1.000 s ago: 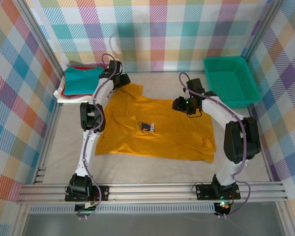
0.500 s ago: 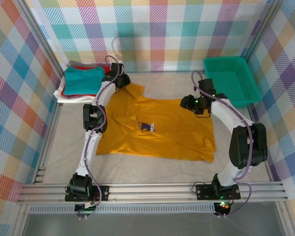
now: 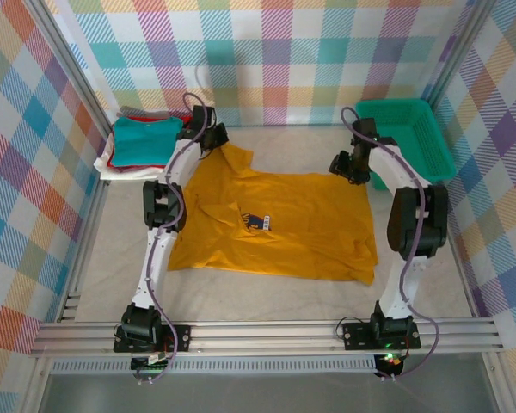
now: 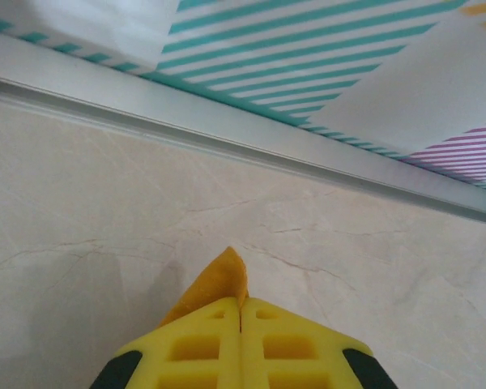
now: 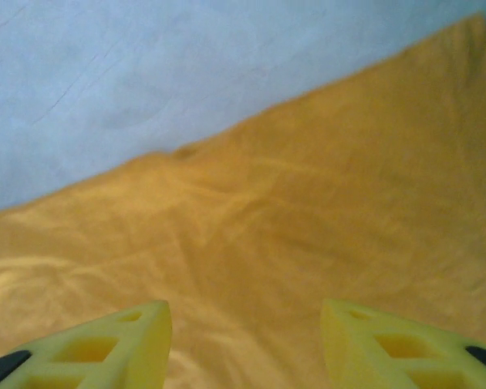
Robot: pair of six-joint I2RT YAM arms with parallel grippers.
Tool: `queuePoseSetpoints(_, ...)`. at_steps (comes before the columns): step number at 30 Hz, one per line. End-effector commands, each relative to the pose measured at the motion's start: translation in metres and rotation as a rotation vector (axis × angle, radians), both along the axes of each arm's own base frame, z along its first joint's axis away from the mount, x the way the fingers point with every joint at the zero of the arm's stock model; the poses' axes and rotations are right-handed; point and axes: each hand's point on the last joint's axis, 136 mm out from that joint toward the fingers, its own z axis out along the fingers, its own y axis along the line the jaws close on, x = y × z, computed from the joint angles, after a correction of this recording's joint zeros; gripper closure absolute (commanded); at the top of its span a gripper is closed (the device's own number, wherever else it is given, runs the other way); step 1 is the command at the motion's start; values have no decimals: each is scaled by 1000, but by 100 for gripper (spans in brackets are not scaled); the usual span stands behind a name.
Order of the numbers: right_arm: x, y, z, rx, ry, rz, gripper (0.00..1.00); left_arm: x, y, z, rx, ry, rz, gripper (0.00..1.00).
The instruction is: Fold and stack the t-shirts
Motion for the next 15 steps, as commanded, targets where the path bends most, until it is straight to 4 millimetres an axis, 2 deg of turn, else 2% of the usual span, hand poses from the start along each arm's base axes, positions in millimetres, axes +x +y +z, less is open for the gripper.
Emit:
queuePoseSetpoints(1, -5, -26, -18, -170, 120, -14, 47, -3, 18, 91, 32, -144, 8, 100)
queuePoseSetpoints(7, 20, -46, -36, -293, 176, -64, 43, -4, 53, 93, 30, -145, 70, 100)
queuePoseSetpoints(15, 55, -29, -50, -217, 189, -73, 38, 4, 92, 99, 6, -167, 98, 100)
